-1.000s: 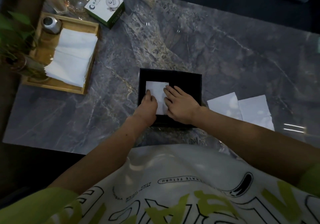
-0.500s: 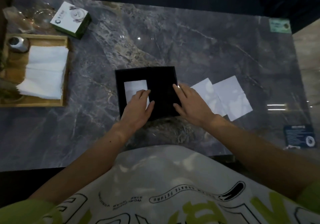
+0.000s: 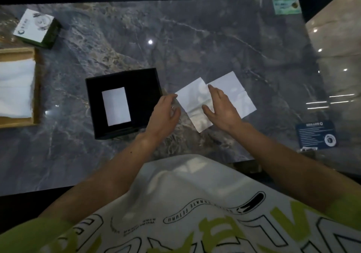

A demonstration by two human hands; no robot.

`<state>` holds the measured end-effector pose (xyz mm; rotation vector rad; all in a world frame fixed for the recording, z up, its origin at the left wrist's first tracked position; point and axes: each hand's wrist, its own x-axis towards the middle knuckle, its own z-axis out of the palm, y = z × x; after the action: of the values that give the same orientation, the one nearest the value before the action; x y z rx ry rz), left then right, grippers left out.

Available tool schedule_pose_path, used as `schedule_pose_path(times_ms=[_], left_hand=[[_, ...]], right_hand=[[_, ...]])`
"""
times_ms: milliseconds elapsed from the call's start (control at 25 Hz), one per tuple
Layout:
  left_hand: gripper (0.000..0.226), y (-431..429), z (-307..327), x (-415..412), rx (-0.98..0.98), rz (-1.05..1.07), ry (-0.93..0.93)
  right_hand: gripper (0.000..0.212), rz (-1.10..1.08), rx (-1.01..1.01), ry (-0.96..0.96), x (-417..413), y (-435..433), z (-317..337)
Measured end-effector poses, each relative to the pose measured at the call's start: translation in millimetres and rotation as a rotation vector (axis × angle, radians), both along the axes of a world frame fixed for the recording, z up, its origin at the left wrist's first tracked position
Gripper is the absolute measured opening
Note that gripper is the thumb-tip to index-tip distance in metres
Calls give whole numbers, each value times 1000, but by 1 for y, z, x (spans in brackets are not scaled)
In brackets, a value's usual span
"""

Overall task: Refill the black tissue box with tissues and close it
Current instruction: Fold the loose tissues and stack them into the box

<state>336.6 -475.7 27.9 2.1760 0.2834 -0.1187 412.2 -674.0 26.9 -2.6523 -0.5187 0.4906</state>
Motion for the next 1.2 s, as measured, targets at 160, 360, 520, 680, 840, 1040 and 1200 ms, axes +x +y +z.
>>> schedule_pose_path(times_ms=[160, 360, 520, 680, 840, 1040, 1200], left_hand=[[37, -35, -11, 17, -181, 226, 127], [44, -64, -35, 38, -426, 571, 389], [50, -74, -49, 43, -379, 716, 446], [48, -84, -57, 37, -228, 741, 417], [41, -89, -63, 37, -102, 729, 375], [35, -92, -73, 33, -31, 672, 335], [31, -93, -75, 39, -18, 694, 326]], right_hand=[[65, -130, 86, 168, 19, -20, -9], [57, -186, 162, 306, 52, -37, -30], [49, -130, 140, 368, 70, -36, -49], [36, -9, 118, 334, 75, -35, -64], [30, 70, 96, 268, 80, -38, -71], [28, 167, 46, 172, 88, -40, -74], [23, 235, -6, 115, 93, -38, -77]])
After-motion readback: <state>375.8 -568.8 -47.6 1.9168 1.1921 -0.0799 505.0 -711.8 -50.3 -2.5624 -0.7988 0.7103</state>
